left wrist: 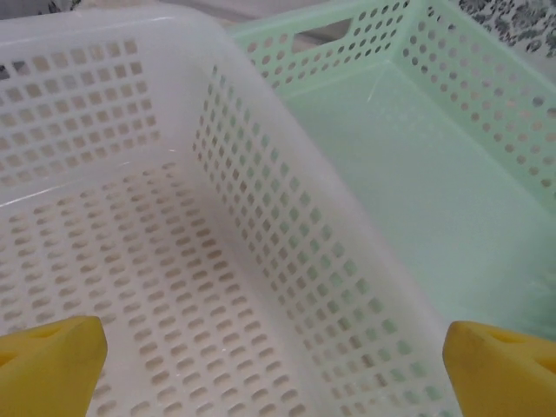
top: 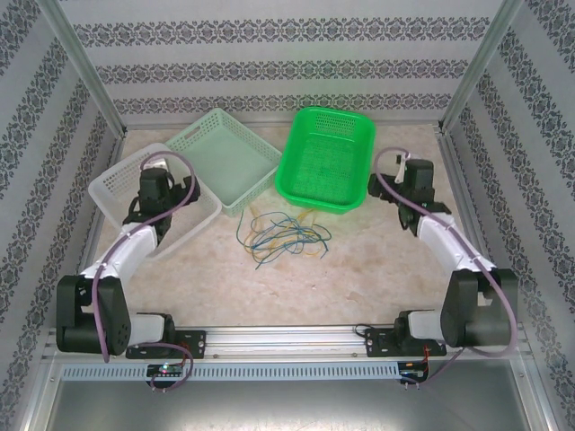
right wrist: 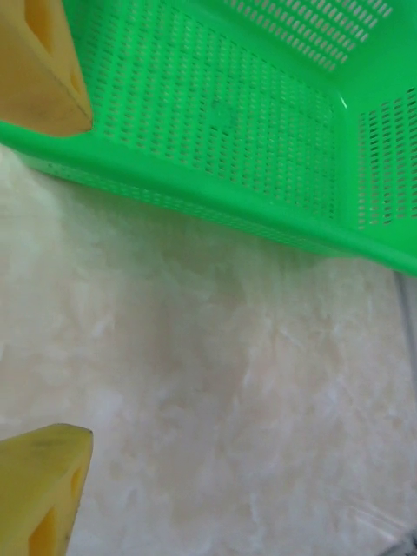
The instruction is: Untangle the cables
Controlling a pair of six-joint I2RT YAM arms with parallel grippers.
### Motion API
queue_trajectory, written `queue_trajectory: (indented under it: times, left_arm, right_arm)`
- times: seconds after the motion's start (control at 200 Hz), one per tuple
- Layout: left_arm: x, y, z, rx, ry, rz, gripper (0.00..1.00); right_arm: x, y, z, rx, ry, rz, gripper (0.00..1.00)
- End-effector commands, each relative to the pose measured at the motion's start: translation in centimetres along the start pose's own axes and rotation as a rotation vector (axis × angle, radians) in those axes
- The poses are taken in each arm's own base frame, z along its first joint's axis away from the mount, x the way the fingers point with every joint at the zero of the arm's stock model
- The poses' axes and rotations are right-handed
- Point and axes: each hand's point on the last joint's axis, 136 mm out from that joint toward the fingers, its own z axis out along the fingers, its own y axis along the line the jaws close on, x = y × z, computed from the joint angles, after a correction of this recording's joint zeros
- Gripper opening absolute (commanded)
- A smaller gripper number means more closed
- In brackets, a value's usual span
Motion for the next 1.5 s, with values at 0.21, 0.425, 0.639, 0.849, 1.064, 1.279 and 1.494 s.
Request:
queue_trajectory:
  times: [0.21,0.425,0.639,0.849,1.064,1.279,1.494]
  left_arm:
    - [0.4,-4.2,4.1,0.037,0.302,-0.13,0.97]
    - [3.1,-4.6,6.4,0.02,0.418,-0.143,0.9]
    - [3.7,-4.9,7.4,-0.001,0.433,-0.11,0.84]
    - [4.2,-5.2,8.7,-0.015,0.465,-0.08,0.71]
    - [5.0,-5.0,9.4,-0.062,0.495,-0.049,0.67]
    - [5.5,-5.0,9.5,-0.06,0.497,-0.044,0.64]
    - [5.8,-7.3,10.1,0.02,0.504,0.026,0.33]
  right_arm:
    - [1.3,2.5,3.3,-0.041,0.295,0.159,0.7]
    - [3.9,2.4,6.0,-0.01,0.41,0.155,0.62]
    - [4.8,1.3,6.3,0.064,0.409,0.124,0.34]
    - [5.3,-1.8,5.0,0.177,0.418,0.093,0.15]
    - [5.5,-6.1,2.7,0.268,0.391,0.115,0.09]
    - [4.9,-6.9,0.9,0.283,0.364,-0.018,0.55]
    - [2.9,-5.3,-1.5,0.213,0.234,0.014,0.73]
